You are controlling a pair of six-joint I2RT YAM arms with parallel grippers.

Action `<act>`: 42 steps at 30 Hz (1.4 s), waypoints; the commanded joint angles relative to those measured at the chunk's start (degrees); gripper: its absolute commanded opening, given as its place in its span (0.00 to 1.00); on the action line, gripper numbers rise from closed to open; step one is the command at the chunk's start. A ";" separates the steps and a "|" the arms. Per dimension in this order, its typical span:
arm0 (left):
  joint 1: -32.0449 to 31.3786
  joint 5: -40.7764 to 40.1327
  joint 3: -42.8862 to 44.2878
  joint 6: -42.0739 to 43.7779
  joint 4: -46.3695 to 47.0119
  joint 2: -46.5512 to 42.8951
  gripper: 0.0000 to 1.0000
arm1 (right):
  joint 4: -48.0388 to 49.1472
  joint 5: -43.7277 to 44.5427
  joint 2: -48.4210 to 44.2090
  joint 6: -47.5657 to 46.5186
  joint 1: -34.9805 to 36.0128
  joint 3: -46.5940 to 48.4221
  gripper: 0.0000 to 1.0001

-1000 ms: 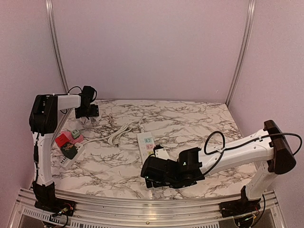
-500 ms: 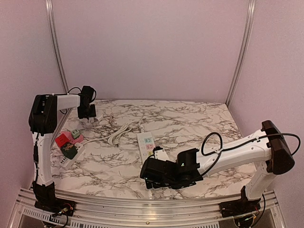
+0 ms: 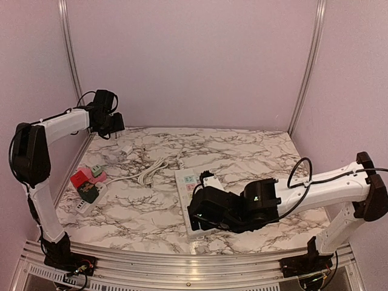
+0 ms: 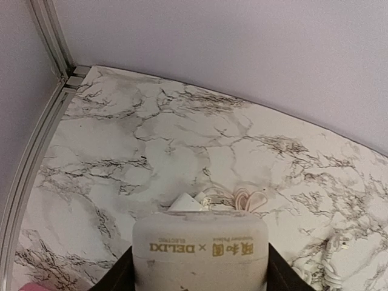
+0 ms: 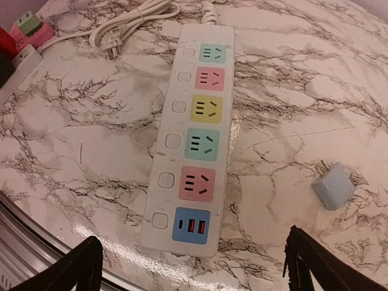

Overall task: Insert the plug
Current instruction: Pick up the plug at the corner of the board, then pass from the left arm to the right

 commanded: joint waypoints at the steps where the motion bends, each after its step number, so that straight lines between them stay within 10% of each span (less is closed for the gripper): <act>1: -5.67 3.42 -4.95 -1.44 3.90 -8.42 0.25 | 4.03 0.37 -7.36 -8.12 -1.69 -2.43 0.98; 24: -41.59 20.16 -42.68 -4.70 21.20 -48.39 0.22 | 15.74 -33.87 -28.65 -29.47 -4.08 -11.45 0.96; 42: -52.69 24.80 -49.62 2.61 20.64 -59.98 0.24 | 10.12 -44.34 -23.10 -37.02 -2.01 -2.11 0.97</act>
